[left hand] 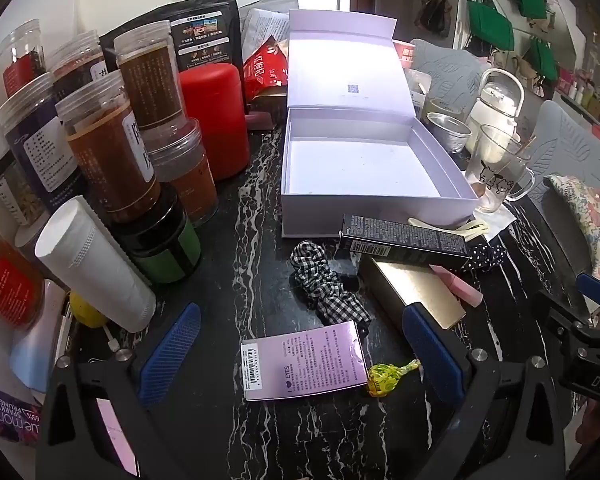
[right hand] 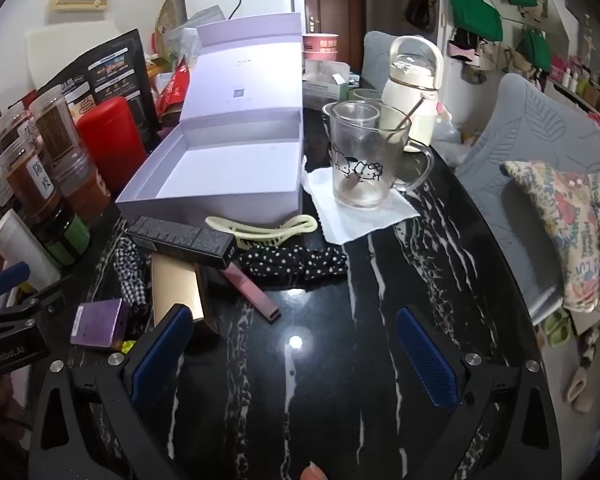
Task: Organize rigid objects
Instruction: 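Move both grippers toward the lollipop and pink card package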
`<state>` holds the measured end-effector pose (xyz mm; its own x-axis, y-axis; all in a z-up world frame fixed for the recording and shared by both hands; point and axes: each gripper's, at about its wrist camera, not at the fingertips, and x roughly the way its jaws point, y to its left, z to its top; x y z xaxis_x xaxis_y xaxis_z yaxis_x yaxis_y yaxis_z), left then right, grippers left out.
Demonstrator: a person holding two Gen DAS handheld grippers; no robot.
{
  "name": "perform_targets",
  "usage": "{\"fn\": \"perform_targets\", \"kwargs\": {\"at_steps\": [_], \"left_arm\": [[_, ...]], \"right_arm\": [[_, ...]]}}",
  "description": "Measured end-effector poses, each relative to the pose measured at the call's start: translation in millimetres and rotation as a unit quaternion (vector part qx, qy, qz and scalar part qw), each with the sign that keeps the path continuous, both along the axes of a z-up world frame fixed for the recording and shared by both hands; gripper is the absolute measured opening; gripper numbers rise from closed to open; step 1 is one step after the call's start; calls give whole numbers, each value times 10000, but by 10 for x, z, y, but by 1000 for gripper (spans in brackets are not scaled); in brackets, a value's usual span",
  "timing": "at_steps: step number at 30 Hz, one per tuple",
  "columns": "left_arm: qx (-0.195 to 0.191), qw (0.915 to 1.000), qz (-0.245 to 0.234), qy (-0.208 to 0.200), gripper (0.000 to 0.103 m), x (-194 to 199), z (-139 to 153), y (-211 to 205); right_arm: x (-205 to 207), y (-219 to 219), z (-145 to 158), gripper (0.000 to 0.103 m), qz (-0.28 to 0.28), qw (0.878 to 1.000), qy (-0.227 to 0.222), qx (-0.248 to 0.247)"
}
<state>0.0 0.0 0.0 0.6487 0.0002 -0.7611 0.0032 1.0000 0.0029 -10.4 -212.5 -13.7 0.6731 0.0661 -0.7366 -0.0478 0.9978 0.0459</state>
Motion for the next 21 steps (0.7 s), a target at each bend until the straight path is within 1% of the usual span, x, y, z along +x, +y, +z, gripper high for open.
{"fn": "perform_targets", "kwargs": {"at_steps": [9, 16, 21], "left_arm": [[10, 10000, -14, 18, 103, -6, 23, -72], [-137, 9998, -99, 42, 103, -14, 5, 3], [-116, 9999, -108, 4, 103, -35, 13, 24]], "right_arm": [[7, -18, -9, 103, -4, 10000, 6, 5], [22, 5, 23, 103, -11, 10000, -32, -5], [-12, -9, -7, 103, 33, 9999, -70, 76]]}}
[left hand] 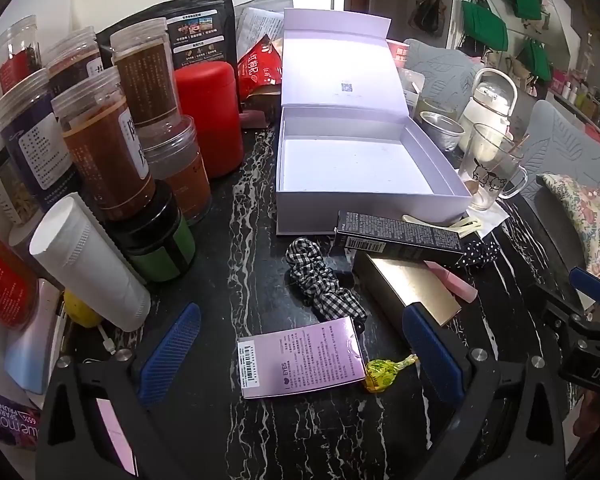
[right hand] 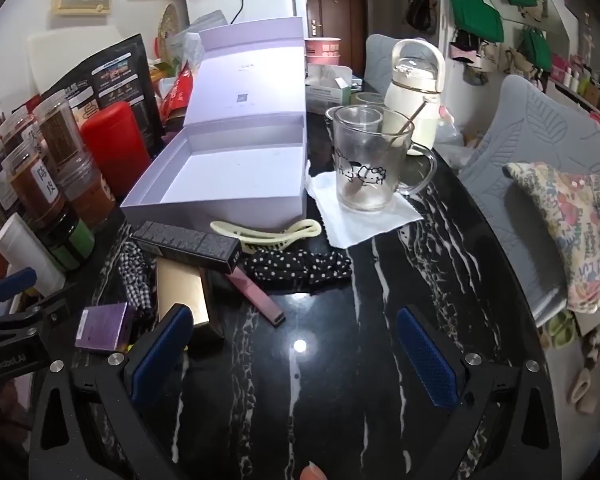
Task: Organize rigid objects
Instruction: 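Move both grippers toward the lollipop and pink card package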
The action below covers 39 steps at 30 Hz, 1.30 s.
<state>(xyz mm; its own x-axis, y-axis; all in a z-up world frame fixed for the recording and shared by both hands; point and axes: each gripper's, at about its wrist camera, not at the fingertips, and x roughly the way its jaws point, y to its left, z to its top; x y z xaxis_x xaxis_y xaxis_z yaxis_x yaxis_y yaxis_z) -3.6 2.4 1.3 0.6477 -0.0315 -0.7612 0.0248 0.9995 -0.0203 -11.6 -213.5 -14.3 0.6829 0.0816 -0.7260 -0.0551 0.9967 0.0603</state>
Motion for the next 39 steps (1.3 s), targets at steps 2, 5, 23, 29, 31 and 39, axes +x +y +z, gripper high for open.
{"fn": "perform_targets", "kwargs": {"at_steps": [2, 5, 23, 29, 31, 39], "left_arm": [[16, 10000, 3, -9, 103, -10, 2, -3], [22, 10000, 11, 0, 103, -35, -15, 4], [-100, 9998, 137, 140, 103, -117, -87, 18], [-140, 9996, 160, 158, 103, -117, -93, 43], [-167, 9996, 167, 155, 103, -118, -99, 58], [-223, 9994, 190, 208, 103, -95, -143, 83]], "right_arm": [[-12, -1, -4, 103, 20, 10000, -6, 14], [-18, 0, -2, 103, 37, 10000, -11, 37], [-86, -3, -42, 103, 196, 9997, -23, 142], [-86, 15, -54, 103, 235, 9996, 13, 132], [-87, 25, -50, 103, 238, 9996, 7, 130], [-64, 29, -68, 103, 218, 9997, 29, 107]]}}
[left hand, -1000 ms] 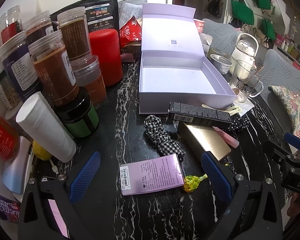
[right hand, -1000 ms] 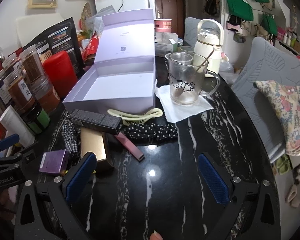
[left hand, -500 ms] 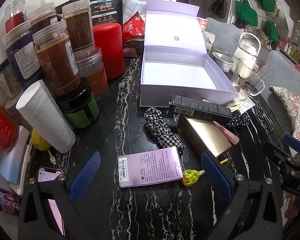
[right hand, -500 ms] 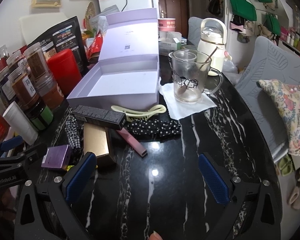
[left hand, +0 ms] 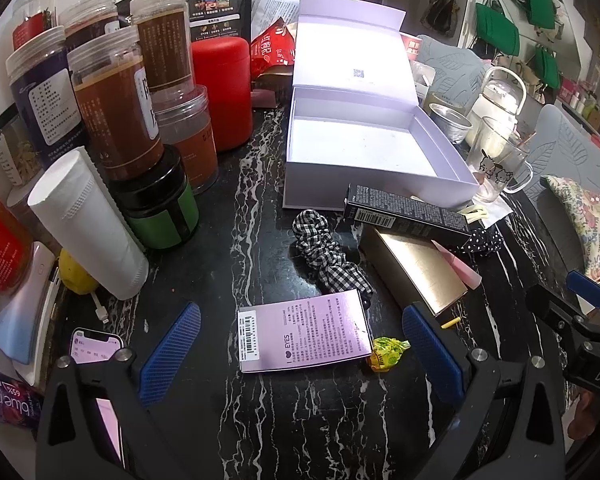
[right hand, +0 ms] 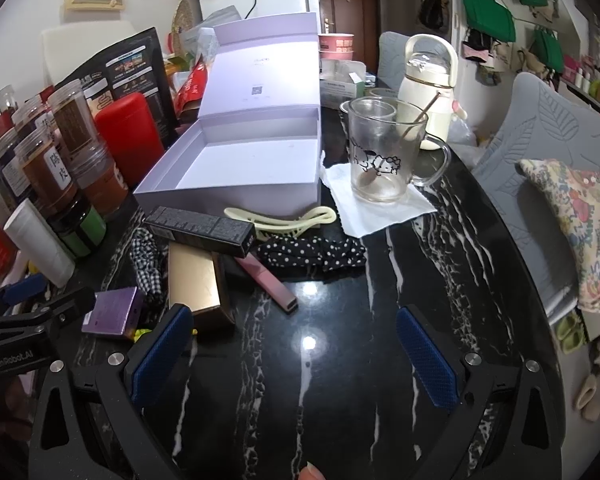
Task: Organize rigid objects
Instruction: 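Move both grippers toward the lollipop and pink card package, then grasp the pink card package with the left gripper while the right gripper grasps the green lollipop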
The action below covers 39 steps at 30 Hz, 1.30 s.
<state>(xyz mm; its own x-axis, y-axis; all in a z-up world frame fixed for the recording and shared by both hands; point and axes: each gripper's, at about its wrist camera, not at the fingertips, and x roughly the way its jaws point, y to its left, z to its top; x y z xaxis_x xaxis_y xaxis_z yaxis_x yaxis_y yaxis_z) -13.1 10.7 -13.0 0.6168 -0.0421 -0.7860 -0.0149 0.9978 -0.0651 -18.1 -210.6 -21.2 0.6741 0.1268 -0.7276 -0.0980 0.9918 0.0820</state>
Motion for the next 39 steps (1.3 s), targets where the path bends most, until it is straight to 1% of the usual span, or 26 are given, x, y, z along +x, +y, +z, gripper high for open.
{"fn": "perform_targets", "kwargs": {"at_steps": [4, 7, 14, 20, 25, 31, 34, 35, 36, 39], "left_arm": [[-15, 10000, 27, -11, 103, -4, -9, 20], [-101, 9999, 44, -29, 103, -12, -30, 49], [-212, 9997, 134, 64, 103, -2, -144, 100], [-362, 9990, 58, 262, 103, 63, -286, 66], [-392, 9983, 118, 406, 103, 134, -391, 45], [-292, 9973, 238, 637, 103, 254, -527, 50], [-312, 9955, 210, 871, 103, 319, -635, 44], [-279, 9955, 213, 880, 103, 326, -656, 45], [-115, 9962, 214, 834, 103, 327, -659, 21], [45, 9964, 154, 829, 103, 337, -686, -16]], "right_arm": [[3, -6, -3, 103, -4, 10000, -5, 8], [9, -20, -11, 103, -29, 10000, 0, 14], [15, 4, -49, 103, 8, 10000, 47, 22], [26, 15, -121, 103, 47, 9999, 155, 30], [59, -45, -177, 103, -25, 9997, 207, 98], [132, -87, -232, 103, -58, 9996, 281, 80], [183, -82, -267, 103, -25, 9993, 345, 107], [191, -75, -278, 103, -7, 9993, 350, 107], [198, -70, -286, 103, 6, 9993, 353, 103], [221, -59, -310, 103, 20, 9993, 374, 97]]}}
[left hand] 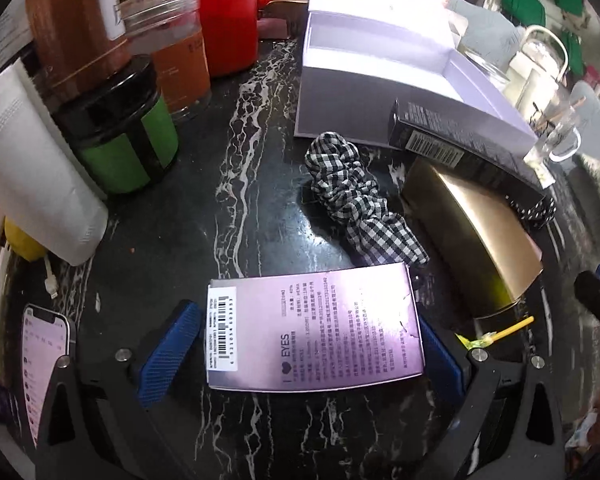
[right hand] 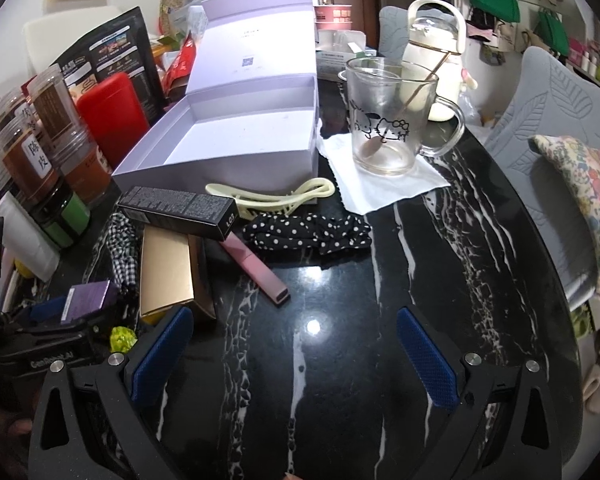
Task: Organize rigid objects
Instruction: 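Grasp the pink card package with the left gripper while the right gripper grasps the green lollipop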
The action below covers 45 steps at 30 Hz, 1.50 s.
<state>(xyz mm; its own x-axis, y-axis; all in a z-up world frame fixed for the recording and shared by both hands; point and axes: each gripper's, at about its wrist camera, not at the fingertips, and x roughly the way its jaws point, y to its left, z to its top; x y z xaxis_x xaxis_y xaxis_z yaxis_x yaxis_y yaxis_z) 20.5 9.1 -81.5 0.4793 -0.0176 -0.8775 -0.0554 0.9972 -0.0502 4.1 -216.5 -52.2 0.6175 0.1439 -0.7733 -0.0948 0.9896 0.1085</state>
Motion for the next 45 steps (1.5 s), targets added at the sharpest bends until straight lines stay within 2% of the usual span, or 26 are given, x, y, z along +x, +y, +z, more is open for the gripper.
{"fn": "perform_targets", "kwargs": {"at_steps": [2, 3, 10, 18, 21, 29, 39, 45], "left_arm": [[3, 10000, -20, -71, 100, -12, 0, 2], [81, 9999, 1, -144, 95, -27, 14, -1], [-197, 9997, -63, -164, 94, -113, 48, 105], [-82, 9991, 32, -425, 94, -273, 206, 230], [-181, 9988, 48, -443, 94, -306, 215, 287], [-109, 9986, 138, -493, 94, -475, 233, 423], [-37, 9970, 375, -683, 94, -606, 306, 621], [-95, 9959, 409, -800, 94, -614, 334, 717]], "right_arm": [[13, 6, -10, 103, 29, 10000, 6, 45], [15, 12, -13, 103, 44, 10000, 7, 53], [1, 86, -17, 103, 191, 9998, -4, 113], [-73, 268, -73, 103, 456, 9985, 129, 276], [-123, 350, -66, 103, 512, 9981, 88, 335], [-204, 594, -206, 103, 679, 9970, 172, 333], [-259, 991, -231, 103, 921, 9956, -188, -15], [-183, 1114, -299, 103, 918, 9956, -156, -108]]}}
